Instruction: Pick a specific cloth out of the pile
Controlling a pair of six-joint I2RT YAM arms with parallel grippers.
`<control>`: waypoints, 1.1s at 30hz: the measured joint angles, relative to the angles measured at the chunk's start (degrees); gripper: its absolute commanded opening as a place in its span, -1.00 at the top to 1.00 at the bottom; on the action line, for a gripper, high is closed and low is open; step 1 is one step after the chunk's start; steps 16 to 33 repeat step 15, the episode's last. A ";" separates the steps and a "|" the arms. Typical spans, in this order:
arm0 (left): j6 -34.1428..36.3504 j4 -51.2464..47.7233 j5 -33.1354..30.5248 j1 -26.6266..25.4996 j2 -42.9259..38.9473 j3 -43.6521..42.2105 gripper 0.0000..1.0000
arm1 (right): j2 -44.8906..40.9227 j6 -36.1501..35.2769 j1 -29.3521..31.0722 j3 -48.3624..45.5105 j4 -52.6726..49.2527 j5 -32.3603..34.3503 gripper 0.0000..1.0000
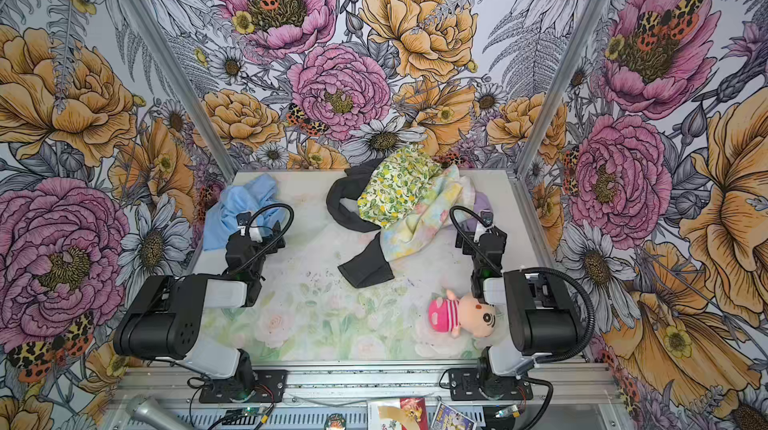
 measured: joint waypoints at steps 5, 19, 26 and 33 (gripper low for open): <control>0.00 0.00 0.00 0.00 0.00 0.00 -0.98 | 0.00 0.00 0.00 0.00 -0.04 -0.22 -0.99; 0.00 0.00 0.00 0.00 0.00 0.00 -0.98 | 0.02 0.00 0.00 0.00 -0.70 -0.24 -0.99; 0.00 0.00 0.00 0.00 0.00 0.00 -0.98 | 0.02 0.00 0.00 0.00 -0.70 -0.24 -0.99; 0.00 0.00 0.00 0.00 0.00 0.00 -0.98 | 0.02 0.00 0.00 0.00 -0.70 -0.24 -0.99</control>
